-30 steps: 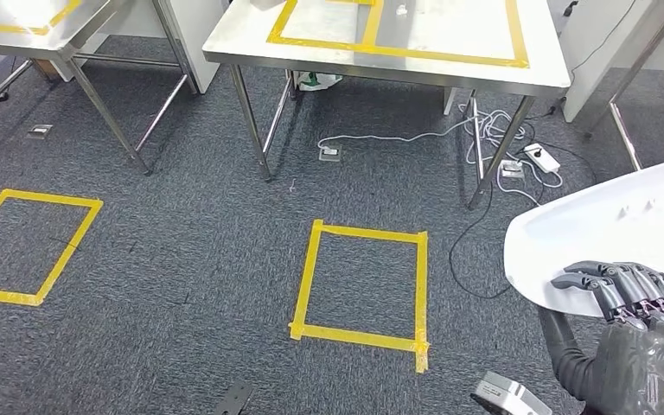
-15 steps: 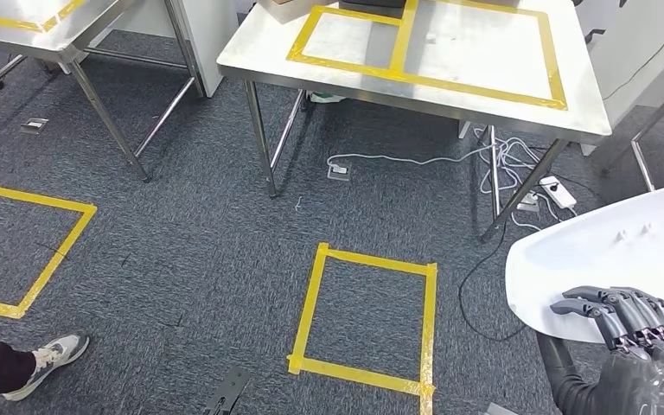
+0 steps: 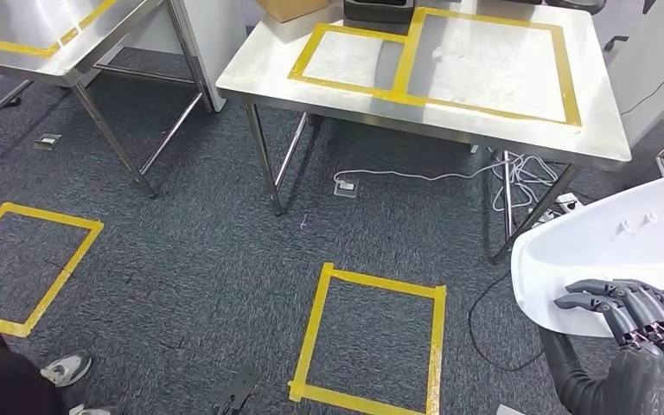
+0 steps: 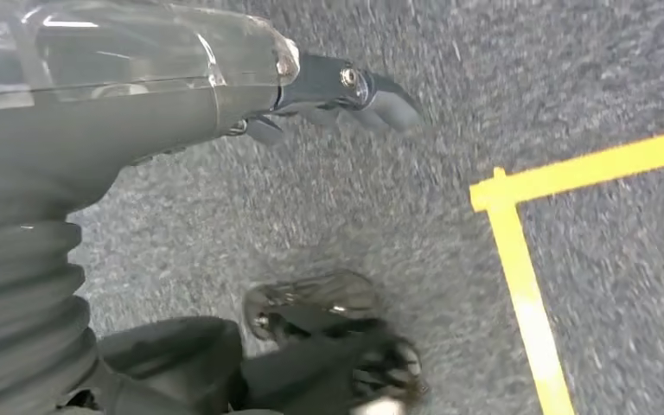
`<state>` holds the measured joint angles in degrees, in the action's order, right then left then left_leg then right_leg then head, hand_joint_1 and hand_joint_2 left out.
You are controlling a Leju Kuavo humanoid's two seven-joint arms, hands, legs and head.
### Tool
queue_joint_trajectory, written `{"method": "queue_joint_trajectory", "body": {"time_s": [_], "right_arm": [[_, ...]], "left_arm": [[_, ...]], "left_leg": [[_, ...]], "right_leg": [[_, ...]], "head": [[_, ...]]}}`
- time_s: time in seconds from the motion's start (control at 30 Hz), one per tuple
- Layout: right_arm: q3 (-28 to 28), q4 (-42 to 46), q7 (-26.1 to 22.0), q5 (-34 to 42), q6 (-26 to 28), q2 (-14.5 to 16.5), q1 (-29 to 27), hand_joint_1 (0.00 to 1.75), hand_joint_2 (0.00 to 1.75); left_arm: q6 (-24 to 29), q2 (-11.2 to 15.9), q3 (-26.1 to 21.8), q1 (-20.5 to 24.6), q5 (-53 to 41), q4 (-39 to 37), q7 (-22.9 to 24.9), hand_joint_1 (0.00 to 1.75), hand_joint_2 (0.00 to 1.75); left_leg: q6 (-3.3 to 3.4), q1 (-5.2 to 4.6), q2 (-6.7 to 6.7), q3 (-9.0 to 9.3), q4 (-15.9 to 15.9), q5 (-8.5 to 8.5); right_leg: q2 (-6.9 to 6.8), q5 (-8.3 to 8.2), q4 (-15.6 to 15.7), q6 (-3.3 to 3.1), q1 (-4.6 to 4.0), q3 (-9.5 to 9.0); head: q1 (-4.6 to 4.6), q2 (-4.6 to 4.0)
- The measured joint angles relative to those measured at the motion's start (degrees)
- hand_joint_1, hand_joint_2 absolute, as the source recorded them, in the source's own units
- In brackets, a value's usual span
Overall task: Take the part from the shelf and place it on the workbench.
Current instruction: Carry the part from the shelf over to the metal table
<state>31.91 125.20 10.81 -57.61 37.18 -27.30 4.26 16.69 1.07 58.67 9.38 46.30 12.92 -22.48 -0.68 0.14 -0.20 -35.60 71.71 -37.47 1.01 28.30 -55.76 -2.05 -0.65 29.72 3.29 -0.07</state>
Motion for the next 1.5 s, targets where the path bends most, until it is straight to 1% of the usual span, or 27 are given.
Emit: {"method": "queue_joint_trajectory", "body": {"time_s": [0.03,0.07,0.1,0.17,0.2,0.23,0.37,0.43,0.5,0.53,0.6,0.67,0.7,0.8,0.9,0.93,1.0,1.03,1.07,1.13,1.17,1.2,1.27,1.33,1.37,1.43,1.5], "right_arm": [[0.0,0.0,0.0,0.0,0.0,0.1,0.0,1.75,1.75],[0.0,-0.1,0.0,0.1,0.0,0.2,0.0,1.75,1.75],[0.0,-0.2,-0.1,0.2,0.0,0.3,0.0,1.75,1.75],[0.1,-0.5,-0.1,0.4,0.1,0.5,0.1,1.75,1.75],[0.1,-0.6,-0.1,0.5,0.1,0.5,0.2,1.75,1.75],[0.1,-0.7,-0.2,0.5,0.1,0.6,0.3,1.75,1.75],[0.0,-0.8,-0.3,0.6,0.2,0.9,0.9,1.75,1.75],[0.0,-0.9,-0.4,0.6,0.1,0.9,1.1,1.75,1.75],[0.0,-1.0,-0.3,0.4,-0.3,1.0,1.2,1.75,1.75],[0.0,-1.1,-0.1,0.0,-0.5,1.1,1.2,1.75,1.75],[0.0,-1.0,0.9,-1.3,-1.0,1.1,0.9,1.75,1.75],[-0.3,-0.6,1.9,-2.2,-0.9,0.9,0.1,1.75,1.75],[-0.6,-0.3,2.2,-2.4,-0.8,0.7,-0.4,1.75,1.75],[-1.2,0.6,2.4,-2.4,-0.4,0.3,-1.3,1.75,1.75],[-1.5,1.3,2.1,-2.1,0.1,0.2,-1.7,1.75,1.75],[-1.5,1.4,1.9,-1.7,0.3,0.3,-1.9,1.75,1.75],[-1.4,1.2,1.2,-0.4,1.0,0.3,-2.2,1.75,1.75],[-1.4,1.1,0.8,0.2,1.2,0.3,-2.4,1.75,1.75],[-1.4,1.0,0.4,0.7,1.4,0.4,-2.6,1.75,1.75],[-1.3,0.7,-0.1,1.2,1.5,0.6,-2.9,1.75,1.75],[-1.2,0.6,-0.3,1.2,1.5,0.7,-3.1,1.75,1.75],[-1.1,0.5,-0.3,1.4,1.4,0.8,-3.2,1.75,1.75],[-1.0,0.3,-0.3,2.0,1.3,1.0,-3.4,1.75,1.75],[-0.8,0.2,-0.6,2.7,1.0,1.2,-3.3,1.75,1.75],[-0.7,0.0,-0.8,2.9,0.8,1.3,-3.1,1.75,1.75],[-0.3,-0.7,-1.5,3.1,0.2,1.6,-2.2,1.75,1.75],[0.4,-2.2,-2.3,3.4,-0.2,2.0,-1.4,1.75,1.75]], "left_arm": [[0.0,0.1,0.1,-0.1,0.1,0.0,0.0,0.0,1.75],[0.1,0.3,0.1,-0.1,0.2,0.0,-0.1,0.0,1.75],[0.1,0.4,0.1,-0.2,0.3,0.0,-0.3,0.0,1.75],[0.1,0.6,0.1,-0.2,0.6,0.0,-0.8,0.0,1.75],[0.1,0.6,0.1,-0.1,0.6,0.0,-1.0,0.0,1.75],[0.1,0.6,0.1,-0.1,0.6,0.0,-1.1,0.0,1.75],[0.2,0.9,0.1,0.2,0.6,0.0,-1.3,0.0,1.75],[0.3,1.0,0.1,0.3,0.8,0.0,-1.4,0.0,1.75],[0.3,1.0,0.1,0.0,1.5,0.0,-1.5,0.0,1.75],[0.2,1.0,0.1,-0.2,1.8,0.0,-1.4,0.0,1.75],[0.1,0.9,0.1,-0.6,1.7,0.0,-0.9,0.0,1.75],[0.0,0.7,0.1,-0.7,1.0,0.0,-0.2,0.0,1.75],[-0.1,0.5,0.1,-0.8,0.6,0.0,0.1,0.0,1.75],[0.0,0.2,0.2,-0.7,-0.1,0.0,0.7,0.0,1.75],[0.2,0.2,0.2,-0.2,0.0,0.0,0.3,0.0,1.75],[0.2,0.2,0.2,-0.1,0.2,0.0,-0.2,0.0,1.75],[0.2,0.3,0.2,-0.1,0.6,0.0,-0.9,0.0,1.75],[0.2,0.4,0.2,-0.1,0.6,0.0,-0.9,0.0,1.75],[0.1,0.4,0.2,-0.1,0.4,0.0,-0.7,0.0,1.75],[0.1,0.4,0.2,0.0,0.0,0.0,0.0,0.0,1.75],[0.0,0.5,0.2,-0.1,-0.3,0.0,0.5,0.0,1.75],[-0.2,0.5,0.3,-0.1,-0.5,0.0,0.9,0.0,1.75],[-0.6,0.6,0.4,-0.2,-0.8,0.0,1.6,0.0,1.75],[-0.9,0.7,0.6,-0.2,-1.1,0.0,1.9,0.0,1.75],[-1.0,0.8,0.8,-0.3,-1.3,0.0,1.9,0.0,1.75],[-1.2,1.0,1.0,-0.7,-1.7,0.0,1.9,0.0,1.75],[-1.3,1.0,1.3,-1.5,-1.8,-0.1,2.0,0.0,1.75]], "left_leg": [[-0.42,0.29,0.04,-1.53,0.5,-0.72],[-0.8,0.56,0.12,-2.26,-0.6,-0.22],[-1.14,0.87,0.25,-2.25,-3.1,1.86],[-1.51,1.35,0.8,-1.58,-9.0,8.24],[-1.27,1.39,1.01,-1.3,-10.7,10.38],[-0.83,1.27,1.13,-1.24,-11.2,11.29],[1.22,1.09,0.73,-0.41,-11.1,9.87],[1.85,1.16,0.77,0.56,-11.3,8.9],[2.06,1.06,0.93,1.78,-11.4,7.65],[2.08,1.0,0.97,2.63,-11.4,6.94],[2.01,0.91,0.91,4.78,-11.4,5.37],[1.73,0.93,0.73,6.55,-11.6,3.93],[1.46,1.0,0.58,7.01,-11.9,3.51],[0.39,1.11,0.39,7.73,-13.2,2.94],[-0.17,0.86,0.19,7.83,-11.8,1.83],[-0.16,0.87,0.03,6.17,-8.9,1.1],[-0.18,0.85,-0.1,0.46,-1.7,0.28],[-0.25,0.85,-0.1,-2.16,0.4,1.25],[-0.31,0.86,-0.06,-4.02,0.6,3.62],[-0.33,0.85,0.08,-4.95,-3.8,10.59],[-0.27,0.7,0.18,-4.87,-5.5,13.13],[-0.14,0.49,0.35,-4.51,-6.7,14.28],[0.65,0.01,0.65,-3.38,-7.7,12.29],[1.66,0.08,0.79,-1.26,-10.3,9.32],[2.02,0.26,0.85,-0.09,-11.2,8.36],[2.4,0.6,0.91,2.77,-13.0,7.18],[2.45,0.72,1.07,6.7,-15.2,5.95]], "right_leg": [[0.03,0.59,-0.1,0.28,0.3,-0.56],[0.04,1.24,-0.2,0.61,0.61,-1.23],[0.04,2.0,-0.3,0.97,0.92,-2.01],[-0.01,3.64,-0.8,1.82,1.28,-3.43],[-0.01,4.43,-1.0,2.29,1.34,-3.81],[-0.02,5.07,-1.1,2.75,1.39,-4.06],[-0.48,6.96,-2.0,4.24,1.73,-4.4],[-0.66,9.15,-8.4,4.68,1.74,-0.82],[-0.7,10.79,-16.5,4.86,1.73,5.06],[-0.7,9.98,-18.5,4.8,1.73,7.23],[-0.71,4.45,-15.8,4.32,1.62,8.61],[-0.71,-1.5,-9.8,3.49,1.19,7.68],[-0.79,-2.82,-7.8,3.02,0.89,7.2],[-1.01,-1.32,-4.6,1.86,0.36,5.8],[-1.19,0.41,-0.3,1.48,0.86,1.69],[-1.25,0.72,0.6,1.43,0.98,0.25],[-1.16,1.87,1.6,1.31,0.98,-2.18],[-1.04,2.71,1.8,1.33,0.97,-3.34],[-0.89,3.68,1.9,1.4,0.98,-4.62],[-0.64,5.98,1.9,1.71,1.1,-7.64],[-0.51,7.01,2.2,1.98,1.19,-8.91],[-0.41,7.88,2.4,2.37,1.25,-9.84],[-0.28,8.63,2.9,3.15,1.34,-10.41],[-0.34,7.82,0.9,3.81,1.32,-9.49],[-0.45,6.72,-1.8,4.14,1.29,-7.98],[-0.69,5.43,-9.3,4.87,1.41,-3.05],[-0.83,8.15,-14.5,5.52,1.66,2.19]], "head": [[0.04,0.0],[0.12,0.0],[0.16,0.0],[0.25,0.0],[0.24,0.0],[0.23,0.0],[-0.02,0.0],[-0.39,0.01],[-0.52,0.01],[-0.53,0.01],[-0.55,0.01],[-0.62,-0.01],[-0.74,0.0],[-0.97,0.01],[-0.57,0.01],[-0.39,0.0],[-0.17,0.0],[-0.11,0.0],[-0.1,0.0],[-0.15,0.0],[-0.31,0.0],[-0.47,0.0],[-0.72,0.0],[-0.63,0.0],[-0.65,0.01],[-0.75,0.01],[-0.79,0.01]]}}
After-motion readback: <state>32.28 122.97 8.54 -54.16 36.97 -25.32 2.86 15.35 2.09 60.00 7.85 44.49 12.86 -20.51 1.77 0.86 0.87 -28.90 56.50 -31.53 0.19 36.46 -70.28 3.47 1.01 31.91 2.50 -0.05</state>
